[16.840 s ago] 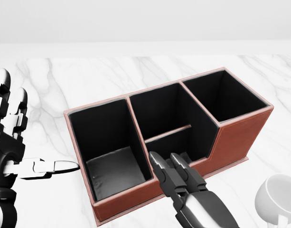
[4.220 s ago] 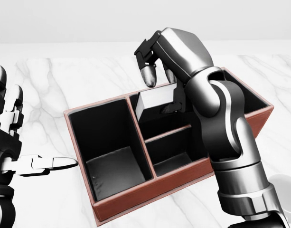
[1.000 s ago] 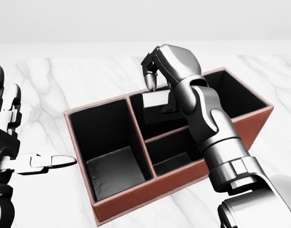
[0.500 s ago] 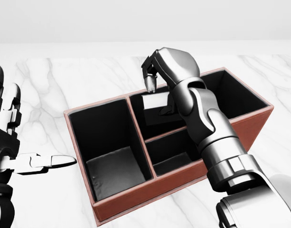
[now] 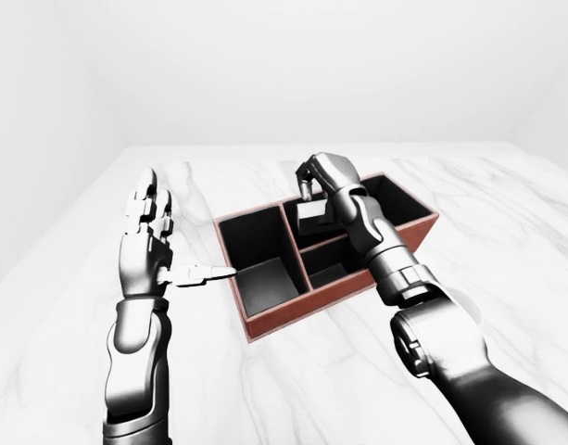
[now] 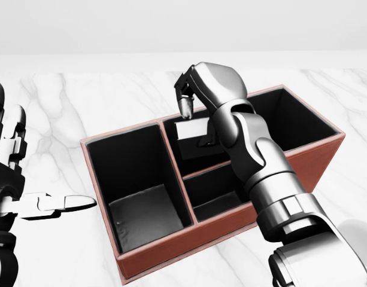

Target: Pick up the book and place it in the front compartment of the caddy.

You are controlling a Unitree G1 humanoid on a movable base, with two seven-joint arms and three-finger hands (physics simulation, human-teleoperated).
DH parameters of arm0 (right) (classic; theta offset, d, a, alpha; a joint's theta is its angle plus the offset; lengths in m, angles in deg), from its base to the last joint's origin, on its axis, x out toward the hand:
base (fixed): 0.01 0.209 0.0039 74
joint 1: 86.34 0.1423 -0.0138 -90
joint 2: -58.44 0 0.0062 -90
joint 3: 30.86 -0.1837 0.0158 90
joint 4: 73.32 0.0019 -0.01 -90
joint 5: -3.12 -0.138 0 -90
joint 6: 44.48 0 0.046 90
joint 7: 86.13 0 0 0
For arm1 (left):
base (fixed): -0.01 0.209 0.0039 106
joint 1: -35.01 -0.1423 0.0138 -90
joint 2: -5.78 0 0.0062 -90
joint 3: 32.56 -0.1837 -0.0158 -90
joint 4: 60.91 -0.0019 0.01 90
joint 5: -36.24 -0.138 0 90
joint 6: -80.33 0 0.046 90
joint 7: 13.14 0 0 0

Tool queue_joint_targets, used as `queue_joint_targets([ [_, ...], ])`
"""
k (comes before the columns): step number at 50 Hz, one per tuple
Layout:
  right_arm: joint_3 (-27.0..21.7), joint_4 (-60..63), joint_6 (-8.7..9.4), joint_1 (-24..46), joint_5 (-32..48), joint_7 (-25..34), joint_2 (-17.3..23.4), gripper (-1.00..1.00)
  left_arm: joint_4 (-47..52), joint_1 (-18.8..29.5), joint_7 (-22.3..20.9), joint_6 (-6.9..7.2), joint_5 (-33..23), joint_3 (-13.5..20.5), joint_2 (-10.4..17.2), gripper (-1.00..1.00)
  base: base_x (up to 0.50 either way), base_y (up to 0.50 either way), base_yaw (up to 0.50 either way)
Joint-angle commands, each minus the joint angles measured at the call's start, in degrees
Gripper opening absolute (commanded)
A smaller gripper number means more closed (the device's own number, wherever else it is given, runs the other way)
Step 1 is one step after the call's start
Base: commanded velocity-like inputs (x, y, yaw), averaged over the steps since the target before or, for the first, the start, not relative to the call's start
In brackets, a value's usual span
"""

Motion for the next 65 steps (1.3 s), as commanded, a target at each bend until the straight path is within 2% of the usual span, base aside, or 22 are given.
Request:
queue_joint_targets([
  [1,-0.7,0.4,0.0,1.0,0.6,-1.3,-0.1,-1.0,-0.2,0.0,0.0,0.0,-0.1,-0.1,0.0,0.96,0.0,0.0,0.0],
  [65,0.4,-8.4,0.0,3.8,2.6,-6.8,-1.8,-1.0,0.6,0.3,0.2,0.0,0.5,0.4,0.3,0.96,0.0,0.0,0.0],
])
